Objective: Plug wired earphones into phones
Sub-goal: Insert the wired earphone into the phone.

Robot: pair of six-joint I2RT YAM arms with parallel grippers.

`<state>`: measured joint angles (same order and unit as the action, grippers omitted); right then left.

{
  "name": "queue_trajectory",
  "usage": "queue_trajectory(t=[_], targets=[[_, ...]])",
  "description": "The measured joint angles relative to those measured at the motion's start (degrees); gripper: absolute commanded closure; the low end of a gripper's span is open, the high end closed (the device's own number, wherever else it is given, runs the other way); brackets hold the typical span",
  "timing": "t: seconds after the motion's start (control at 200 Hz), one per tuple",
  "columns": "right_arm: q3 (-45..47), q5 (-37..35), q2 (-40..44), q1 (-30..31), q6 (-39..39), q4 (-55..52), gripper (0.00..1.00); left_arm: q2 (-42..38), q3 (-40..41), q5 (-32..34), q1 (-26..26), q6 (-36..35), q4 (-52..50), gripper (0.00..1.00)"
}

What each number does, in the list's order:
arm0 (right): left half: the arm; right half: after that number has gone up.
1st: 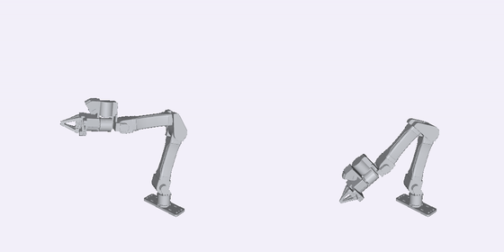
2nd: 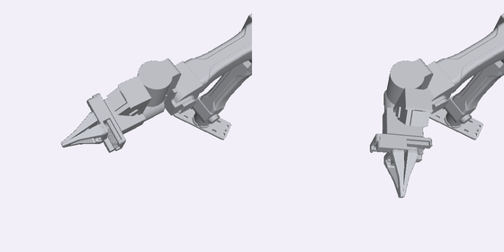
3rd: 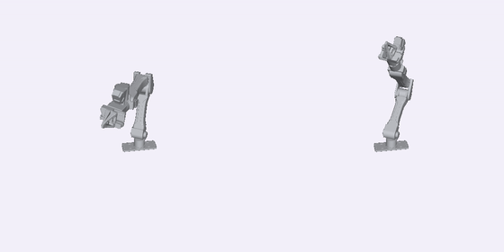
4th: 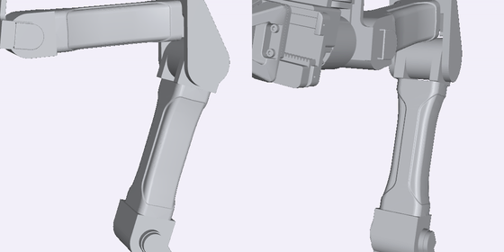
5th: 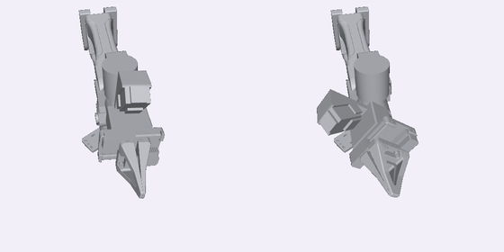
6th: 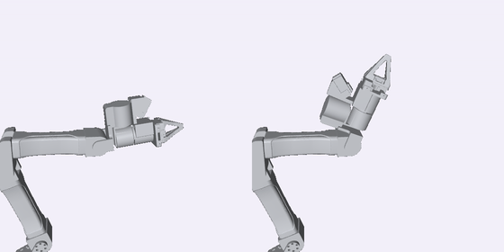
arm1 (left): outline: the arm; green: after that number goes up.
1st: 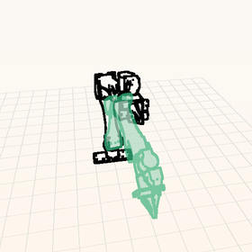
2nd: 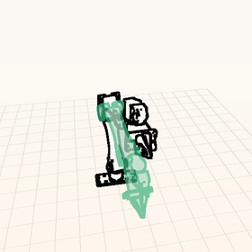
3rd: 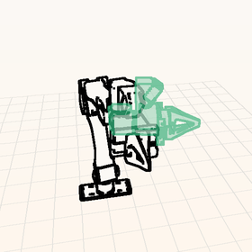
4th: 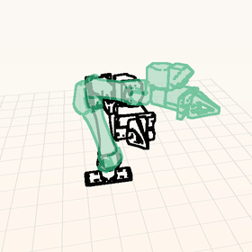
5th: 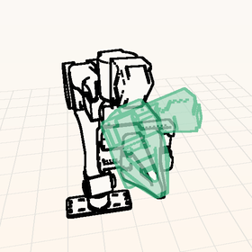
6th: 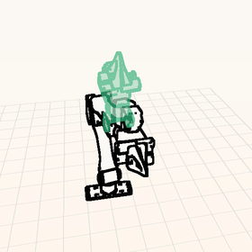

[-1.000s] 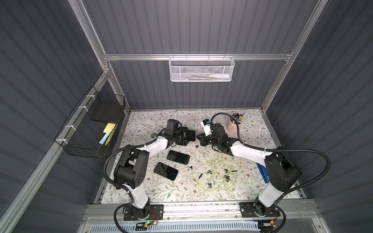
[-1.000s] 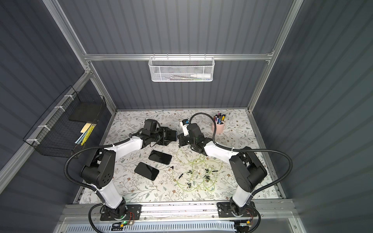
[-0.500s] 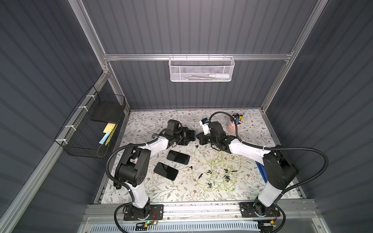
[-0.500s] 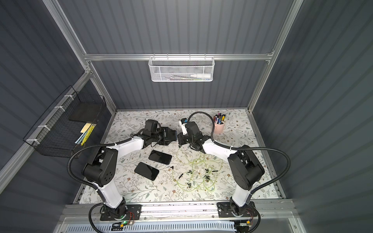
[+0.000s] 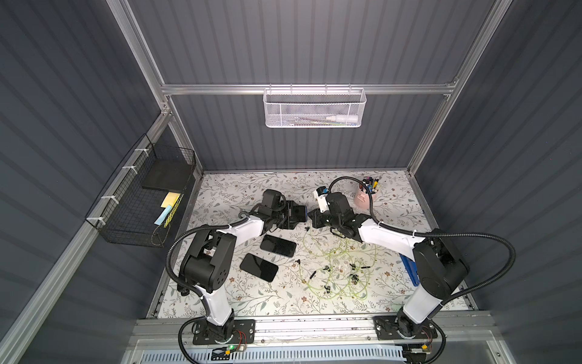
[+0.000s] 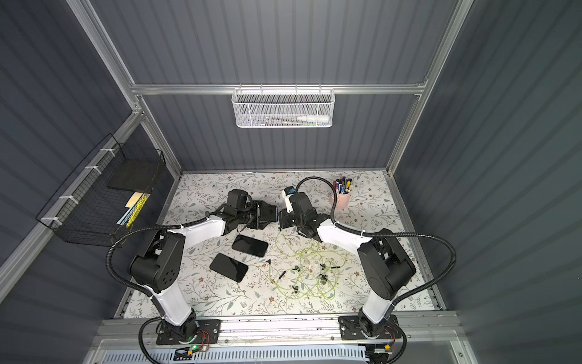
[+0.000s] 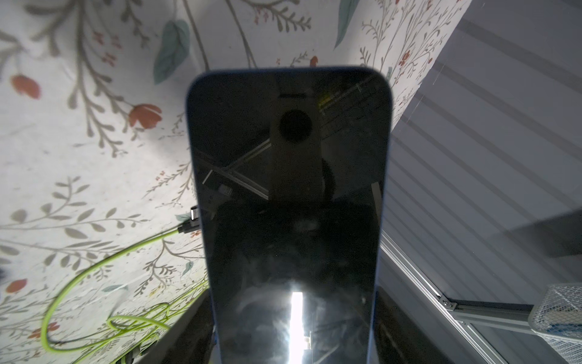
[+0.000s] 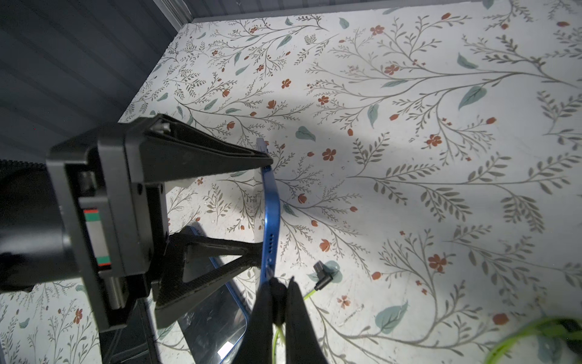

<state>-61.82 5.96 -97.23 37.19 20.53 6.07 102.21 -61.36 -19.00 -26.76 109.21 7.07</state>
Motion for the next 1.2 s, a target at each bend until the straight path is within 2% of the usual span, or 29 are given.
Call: queue_trajectory(t=[0.365, 0.63, 0.871, 0.931, 1.046, 1.196], targets=[[0.0, -0.46, 0.04, 0.35, 0.59, 0.31, 1.0, -0.57, 0.15, 0.11, -0.09, 0.15, 0.24, 1.0], [-0.68, -3.82, -0.48, 2.19, -0.22, -0.46, 1.0, -1.18, 0.15, 0.79, -0.35, 0.15, -1.36, 1.0], [-0.87, -3.17, -2.34, 2.19, -0.17, 1.49, 1.0, -1.18, 0.15, 2.6, -0.24, 0.13, -2.29, 1.0], [-1.14, -2.95, -2.93, 2.14, 0.04, 1.53, 0.94, -1.18, 0.15, 3.19, -0.17, 0.09, -2.86, 1.0], [-2.05, -1.84, -3.23, 1.77, 0.85, -0.26, 0.75, -1.18, 0.13, 2.97, -0.04, -0.74, -4.04, 1.0], [-4.17, 1.03, -3.23, 0.17, 2.27, -2.91, 0.61, -1.14, -1.77, 0.79, 0.02, -3.89, -7.93, 1.0]])
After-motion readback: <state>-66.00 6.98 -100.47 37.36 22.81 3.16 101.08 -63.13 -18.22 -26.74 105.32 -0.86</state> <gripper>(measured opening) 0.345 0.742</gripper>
